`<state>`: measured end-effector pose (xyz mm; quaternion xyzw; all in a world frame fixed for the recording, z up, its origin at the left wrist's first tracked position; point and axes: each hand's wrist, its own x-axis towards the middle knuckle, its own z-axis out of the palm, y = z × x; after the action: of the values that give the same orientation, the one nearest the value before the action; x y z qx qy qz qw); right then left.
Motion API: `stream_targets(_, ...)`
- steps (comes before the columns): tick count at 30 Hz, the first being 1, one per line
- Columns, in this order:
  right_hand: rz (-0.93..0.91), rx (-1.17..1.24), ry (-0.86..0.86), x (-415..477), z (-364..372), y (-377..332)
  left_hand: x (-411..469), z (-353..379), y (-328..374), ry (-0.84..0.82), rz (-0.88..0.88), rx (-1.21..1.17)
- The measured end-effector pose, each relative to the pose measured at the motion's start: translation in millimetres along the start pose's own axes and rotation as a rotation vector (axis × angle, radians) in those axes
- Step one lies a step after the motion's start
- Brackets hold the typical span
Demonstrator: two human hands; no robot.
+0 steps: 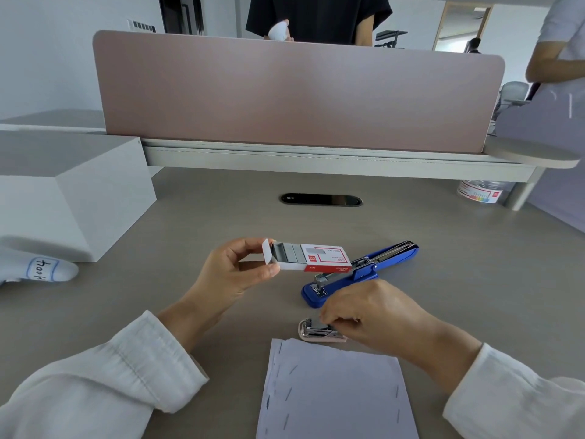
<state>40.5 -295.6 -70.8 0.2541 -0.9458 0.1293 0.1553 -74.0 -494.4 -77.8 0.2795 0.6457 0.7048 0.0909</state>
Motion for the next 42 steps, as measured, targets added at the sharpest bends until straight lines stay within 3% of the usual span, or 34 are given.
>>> stream_targets(11,-0.004,-0.089,-0.079,0.7,-0.5,-4.7,-0.4,0.5,1.9,-0.011,-0.007,-0.004)
stream_targets(21,0.243,0.06,0.385,14.3,-9.8,-8.2,-3.3,9.4,4.9,-0.08,-0.069,0.028)
stream_targets(30,0.458,0.205,0.253,48.9,-18.3,-26.4,-10.7,21.2,6.5,-0.065,0.024,0.118)
stream_targets(39,0.726,0.51,0.3,51.8,-23.1,-30.5,-11.7,23.0,4.8,-0.049,0.035,0.19)
stream_targets(42,0.741,0.569,0.294,49.7,-28.1,-26.3,-10.3,22.1,4.0,-0.025,0.018,0.196)
